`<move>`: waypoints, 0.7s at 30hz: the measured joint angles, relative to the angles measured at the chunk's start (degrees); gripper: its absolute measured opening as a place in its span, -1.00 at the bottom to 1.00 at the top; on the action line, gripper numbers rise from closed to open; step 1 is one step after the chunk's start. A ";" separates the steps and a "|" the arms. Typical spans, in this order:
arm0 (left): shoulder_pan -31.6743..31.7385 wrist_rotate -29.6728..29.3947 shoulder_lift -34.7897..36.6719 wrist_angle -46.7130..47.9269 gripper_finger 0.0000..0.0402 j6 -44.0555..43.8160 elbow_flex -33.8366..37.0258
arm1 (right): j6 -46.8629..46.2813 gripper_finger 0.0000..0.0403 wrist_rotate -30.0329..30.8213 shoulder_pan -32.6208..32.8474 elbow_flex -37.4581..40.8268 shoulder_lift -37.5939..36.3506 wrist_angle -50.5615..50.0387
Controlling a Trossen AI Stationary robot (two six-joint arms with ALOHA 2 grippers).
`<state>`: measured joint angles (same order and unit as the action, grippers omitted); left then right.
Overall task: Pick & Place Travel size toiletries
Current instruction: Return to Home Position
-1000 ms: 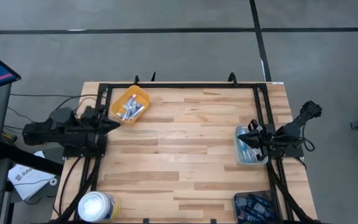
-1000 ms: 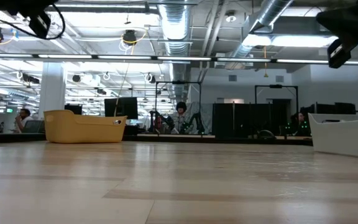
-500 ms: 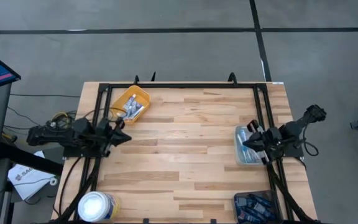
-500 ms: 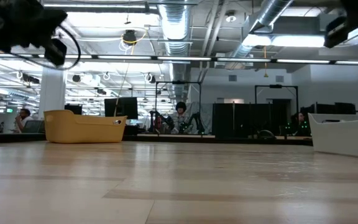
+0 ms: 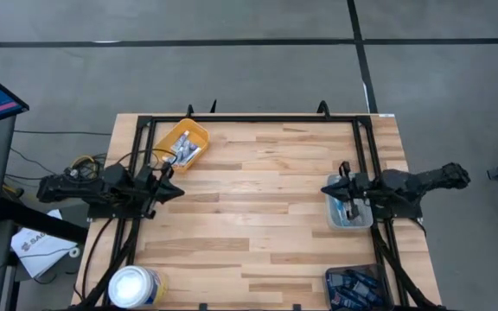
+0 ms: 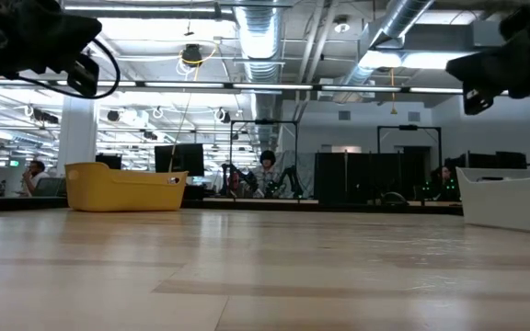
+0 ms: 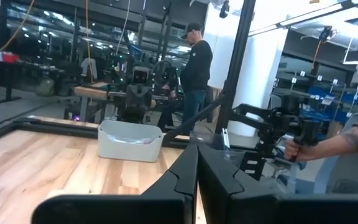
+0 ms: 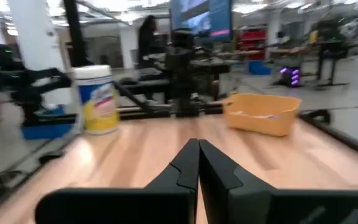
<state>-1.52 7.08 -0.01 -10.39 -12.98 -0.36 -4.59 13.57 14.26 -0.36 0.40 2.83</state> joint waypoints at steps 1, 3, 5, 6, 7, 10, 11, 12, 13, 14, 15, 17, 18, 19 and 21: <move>0.00 0.01 0.00 0.01 -0.98 0.53 0.00 | 0.91 -1.00 -0.14 -1.04 0.00 0.20 0.18; 0.00 -0.01 0.00 0.02 -0.98 1.80 0.00 | 2.73 -1.00 -0.26 -2.54 0.00 0.25 0.12; 0.00 0.01 -0.07 0.02 -0.98 3.56 0.00 | 3.53 -1.00 -0.36 -3.48 0.00 0.11 0.11; 0.00 0.01 -0.14 0.02 -0.98 3.94 0.00 | 3.52 -1.00 -0.49 -3.80 0.00 0.13 0.13; 0.00 0.01 -0.13 0.02 -0.98 4.05 0.00 | 3.52 -1.00 -1.12 -4.03 0.00 0.13 0.10; 0.00 0.01 -0.13 0.03 -0.98 4.24 0.00 | 3.50 -1.00 -3.82 -4.21 0.00 0.13 -0.48; 0.00 0.01 -0.15 0.04 -0.98 4.79 0.00 | 3.50 -1.00 -4.29 -4.21 0.00 0.19 -0.58; 0.00 0.03 -0.15 0.04 -0.98 5.26 0.00 | 3.48 -1.00 -4.51 -4.19 0.00 0.20 -0.61; 0.00 0.03 -0.13 0.04 -0.98 5.32 0.00 | 3.15 -1.00 -4.54 -4.17 0.02 0.35 -0.58; 0.00 0.03 -0.13 0.04 -0.98 5.22 0.00 | 2.89 -1.00 -4.54 -4.17 0.01 0.35 -0.65; 0.00 0.03 -0.13 0.04 -0.98 5.19 0.00 | 2.75 -1.00 -4.54 -4.17 0.02 0.35 -0.63; 0.00 0.03 -0.13 0.04 -0.98 5.17 0.00 | 2.64 -1.00 -4.54 -4.17 0.02 0.35 -0.64; 0.00 0.03 -0.13 0.03 -0.98 5.16 0.00 | 2.63 -1.00 -4.54 -4.17 0.02 0.35 -0.63; 0.00 0.03 -0.13 -0.03 -0.98 5.12 0.00 | 2.63 -1.00 -4.54 -4.17 0.02 0.35 -0.63; 0.00 0.05 -0.13 -0.05 -0.98 5.08 0.00 | 2.63 -1.00 -4.54 -4.17 0.02 0.35 -0.63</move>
<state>-1.52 7.13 -0.14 -10.44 -7.90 -0.36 -1.96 9.04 10.09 -0.34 0.75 2.20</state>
